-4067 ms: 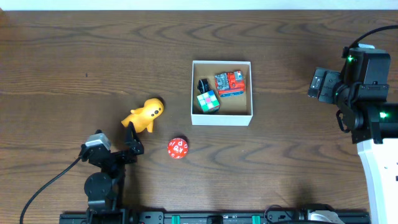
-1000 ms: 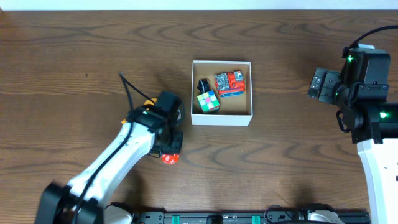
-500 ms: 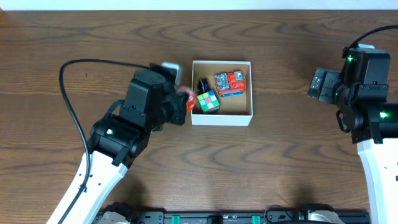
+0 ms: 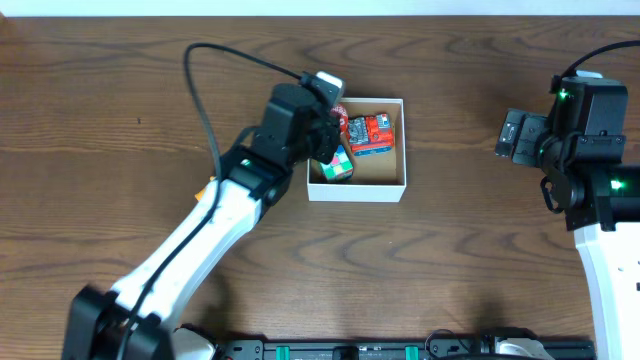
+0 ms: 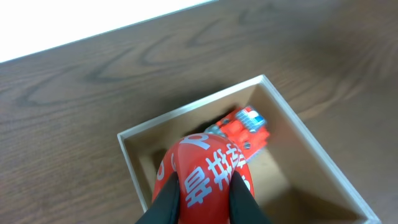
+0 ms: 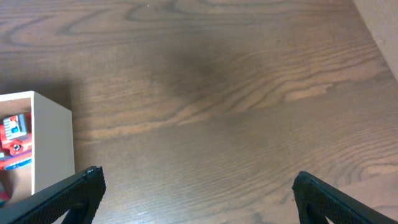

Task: Pack container
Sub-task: 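Carry the red ball into the box and release it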

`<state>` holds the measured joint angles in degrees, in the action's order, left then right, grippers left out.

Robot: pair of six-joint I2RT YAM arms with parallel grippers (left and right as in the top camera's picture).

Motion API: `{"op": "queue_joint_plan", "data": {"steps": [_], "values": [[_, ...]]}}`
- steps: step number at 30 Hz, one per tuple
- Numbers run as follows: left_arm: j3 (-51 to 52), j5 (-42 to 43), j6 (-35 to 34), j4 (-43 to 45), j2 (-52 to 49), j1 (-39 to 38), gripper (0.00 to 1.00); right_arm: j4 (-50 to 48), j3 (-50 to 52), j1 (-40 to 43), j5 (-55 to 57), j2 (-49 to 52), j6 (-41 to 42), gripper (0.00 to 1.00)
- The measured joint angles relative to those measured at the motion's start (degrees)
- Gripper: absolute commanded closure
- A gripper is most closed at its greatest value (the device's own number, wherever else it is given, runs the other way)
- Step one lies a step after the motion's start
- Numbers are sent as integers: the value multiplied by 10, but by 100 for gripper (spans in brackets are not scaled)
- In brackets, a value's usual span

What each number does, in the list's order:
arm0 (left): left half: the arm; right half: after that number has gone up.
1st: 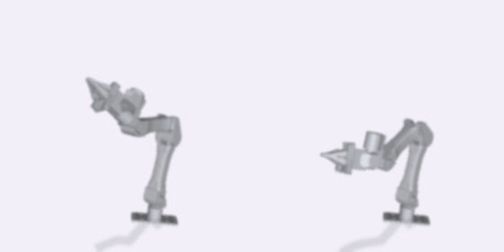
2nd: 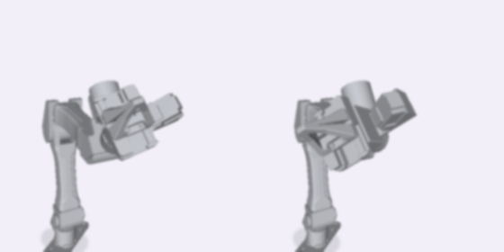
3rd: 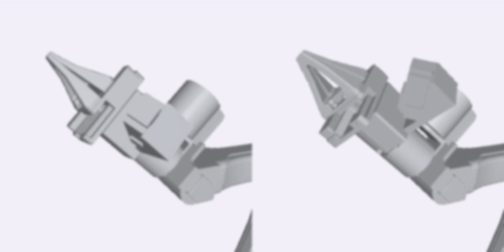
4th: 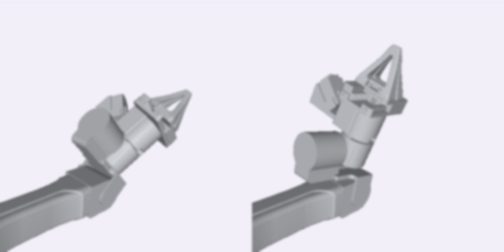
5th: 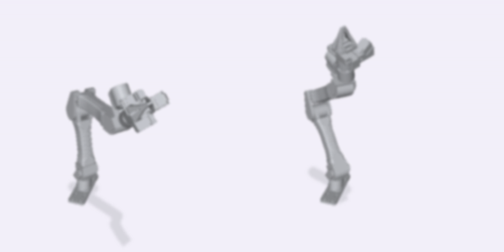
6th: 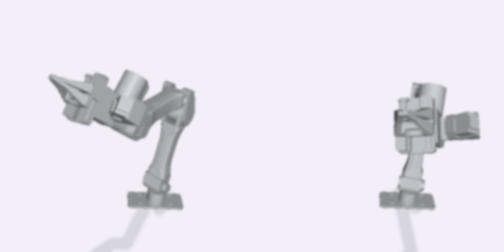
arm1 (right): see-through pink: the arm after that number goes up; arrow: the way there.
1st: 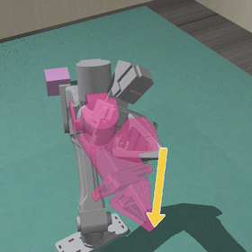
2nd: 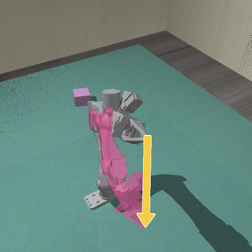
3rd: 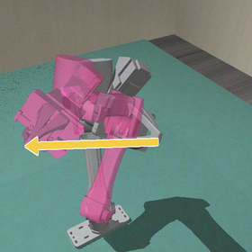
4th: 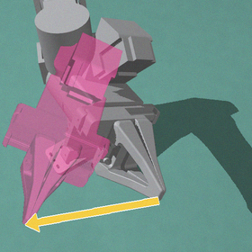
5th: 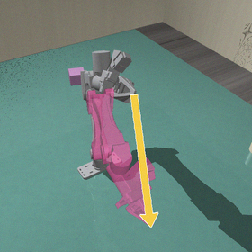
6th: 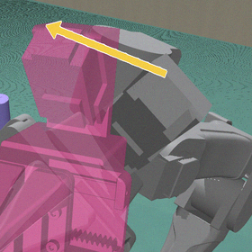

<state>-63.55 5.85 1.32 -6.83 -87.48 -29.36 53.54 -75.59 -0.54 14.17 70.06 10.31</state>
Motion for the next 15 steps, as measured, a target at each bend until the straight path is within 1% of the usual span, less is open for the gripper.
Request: {"op": "queue_joint_plan", "data": {"steps": [9,15], "values": [[0,-38,55,70,-62,0,94,0,0,0,0,0,0,1],[0,-46,90,90,-97,0,94,0,0,0,0,0,0,1]]}}
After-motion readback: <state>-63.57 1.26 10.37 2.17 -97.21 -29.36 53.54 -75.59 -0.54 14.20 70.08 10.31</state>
